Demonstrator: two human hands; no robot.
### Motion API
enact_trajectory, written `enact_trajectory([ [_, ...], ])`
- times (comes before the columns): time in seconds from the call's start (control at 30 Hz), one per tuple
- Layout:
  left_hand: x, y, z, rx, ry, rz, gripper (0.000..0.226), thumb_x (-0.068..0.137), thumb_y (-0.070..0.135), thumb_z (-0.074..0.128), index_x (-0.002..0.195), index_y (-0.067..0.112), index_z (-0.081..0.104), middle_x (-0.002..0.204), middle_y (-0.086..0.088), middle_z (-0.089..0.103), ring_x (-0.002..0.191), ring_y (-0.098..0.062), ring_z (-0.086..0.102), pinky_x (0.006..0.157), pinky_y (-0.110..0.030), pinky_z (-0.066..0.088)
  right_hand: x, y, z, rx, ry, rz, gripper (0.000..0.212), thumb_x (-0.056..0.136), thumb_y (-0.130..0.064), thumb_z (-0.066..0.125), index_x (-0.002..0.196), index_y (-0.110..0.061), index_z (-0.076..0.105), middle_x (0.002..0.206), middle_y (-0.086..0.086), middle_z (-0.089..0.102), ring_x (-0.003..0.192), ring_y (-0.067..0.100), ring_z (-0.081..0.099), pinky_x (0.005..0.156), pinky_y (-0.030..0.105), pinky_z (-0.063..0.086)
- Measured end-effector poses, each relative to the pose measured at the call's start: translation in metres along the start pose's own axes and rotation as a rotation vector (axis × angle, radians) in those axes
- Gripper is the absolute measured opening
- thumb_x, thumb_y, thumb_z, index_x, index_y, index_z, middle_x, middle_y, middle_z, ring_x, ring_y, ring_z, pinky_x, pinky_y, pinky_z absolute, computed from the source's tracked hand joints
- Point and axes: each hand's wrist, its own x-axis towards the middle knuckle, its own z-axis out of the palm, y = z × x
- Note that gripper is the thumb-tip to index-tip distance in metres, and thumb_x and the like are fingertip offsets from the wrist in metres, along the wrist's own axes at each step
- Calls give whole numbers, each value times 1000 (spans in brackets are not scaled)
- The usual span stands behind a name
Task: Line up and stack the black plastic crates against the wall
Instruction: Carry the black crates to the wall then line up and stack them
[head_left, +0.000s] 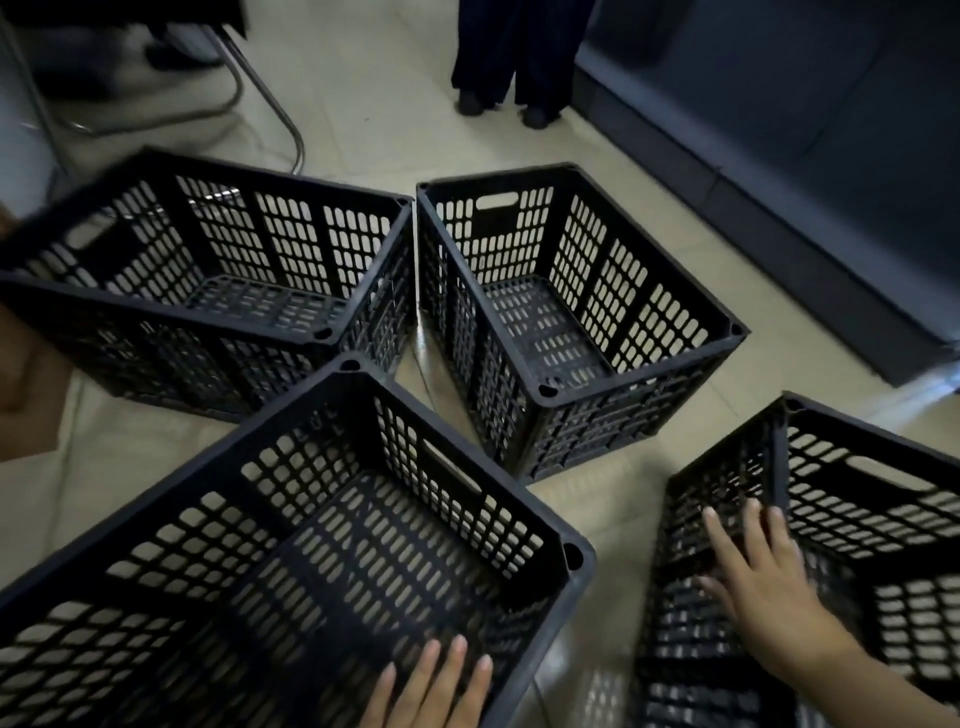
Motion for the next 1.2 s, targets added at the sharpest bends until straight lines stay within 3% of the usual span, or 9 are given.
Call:
enact_trajectory([
  [0.23, 1, -8, -21, -34, -46, -4, 56, 95, 41, 25, 147, 20, 21, 158, -10, 13, 145, -25, 11, 116, -44, 10, 8, -28, -47, -74, 16, -164, 81, 87, -66, -5, 149, -17, 12, 156, 6, 22, 144, 17, -1, 114, 39, 8],
  [0.37, 7, -54, -68, -323, -203, -230, 64, 89, 59, 19, 145, 30, 26, 153, 4, 30, 145, -13, 4, 116, -37, 5, 6, -103, -100, -44, 119, -302, 89, 53, -74, -37, 129, -29, -39, 140, -10, -40, 133, 13, -36, 111, 36, -20],
  [0.43, 11, -85, -92, -399, -220, -412, 70, 86, 65, 14, 147, 31, 17, 158, 9, 13, 145, -9, -2, 116, -34, -3, 8, -141, -120, -41, 137, -347, 83, 63, -74, -28, 133, -31, -36, 146, -7, -33, 136, 15, -33, 111, 34, -20],
  [0.63, -3, -163, -137, -483, -531, -749, 69, 86, 66, 8, 125, 24, 47, 117, -7, 68, 106, -27, 63, 112, -39, 11, 1, -231, -141, -56, 239, -500, 80, 83, -49, 36, 148, -19, 1, 151, 5, 27, 141, 22, 16, 108, 42, 1],
  [0.7, -19, -177, -139, -448, -616, -820, 77, 87, 65, 7, 121, 20, 60, 117, -8, 67, 103, -30, 65, 115, -32, -6, 2, -250, -134, -85, 255, -567, 81, 88, -47, 40, 143, -18, -11, 154, 2, 7, 144, 18, 1, 108, 41, -3],
  [0.8, -47, -187, -132, -358, -710, -916, 75, 89, 62, 11, 121, 18, 62, 127, -8, 61, 115, -27, 57, 113, -31, -14, 12, -265, -109, -142, 120, -650, 75, 96, -42, 32, 134, -22, -30, 149, -4, -28, 131, 10, -36, 106, 39, -18],
  [0.9, -68, -194, -127, -195, -674, -1038, 63, 92, 57, 17, 148, 27, 14, 154, -1, 5, 144, -24, 18, 115, -38, -10, 37, -266, -78, -178, 226, -759, 90, 74, -31, 67, 148, -18, 16, 155, 6, 17, 139, 8, -25, 111, 36, -13],
  [1.0, -91, -194, -114, -121, -756, -1140, 68, 94, 55, 16, 146, 27, -16, 157, -1, -18, 144, -21, -15, 116, -42, -6, 55, -261, -56, -216, 328, -840, 82, 63, -15, 59, 141, -14, 34, 144, 8, 43, 145, 10, -11, 114, 33, -10],
  [1.2, -122, -184, -86, -65, -711, -1195, 65, 97, 31, 25, 145, 26, -19, 156, -4, -22, 143, -25, -19, 116, -43, -4, 83, -247, -36, -238, 428, -939, 74, 68, -11, 34, 142, -7, 27, 158, -3, -11, 145, 12, -8, 116, 33, -7],
])
